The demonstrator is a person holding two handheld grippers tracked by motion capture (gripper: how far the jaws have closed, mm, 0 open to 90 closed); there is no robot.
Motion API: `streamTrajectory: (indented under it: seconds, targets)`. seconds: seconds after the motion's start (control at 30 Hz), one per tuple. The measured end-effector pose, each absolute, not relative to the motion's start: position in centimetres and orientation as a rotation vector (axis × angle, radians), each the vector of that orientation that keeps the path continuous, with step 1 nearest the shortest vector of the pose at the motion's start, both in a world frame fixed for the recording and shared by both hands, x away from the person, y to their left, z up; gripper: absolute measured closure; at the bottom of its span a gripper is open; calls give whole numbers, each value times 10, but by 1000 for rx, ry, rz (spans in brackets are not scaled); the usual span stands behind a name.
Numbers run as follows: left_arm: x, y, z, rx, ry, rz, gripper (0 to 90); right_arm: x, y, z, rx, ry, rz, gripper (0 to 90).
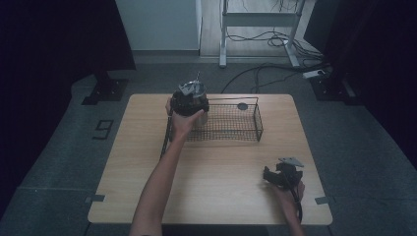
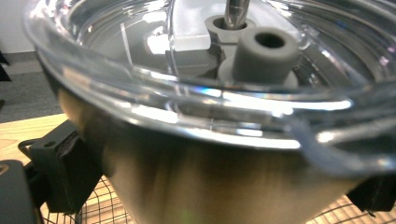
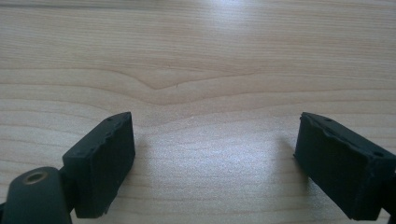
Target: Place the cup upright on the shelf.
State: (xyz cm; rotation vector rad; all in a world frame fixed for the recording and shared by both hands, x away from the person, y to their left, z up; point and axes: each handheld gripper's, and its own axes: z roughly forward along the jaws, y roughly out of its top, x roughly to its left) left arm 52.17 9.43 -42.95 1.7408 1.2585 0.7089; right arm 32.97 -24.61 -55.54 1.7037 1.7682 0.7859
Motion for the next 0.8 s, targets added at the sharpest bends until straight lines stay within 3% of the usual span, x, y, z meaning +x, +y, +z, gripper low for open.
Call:
streamTrajectory:
  seconds: [0.8]
  targets:
    - [516,91,-476,1785,1305,704,38,330,-246,-555,1707,1765,784,121]
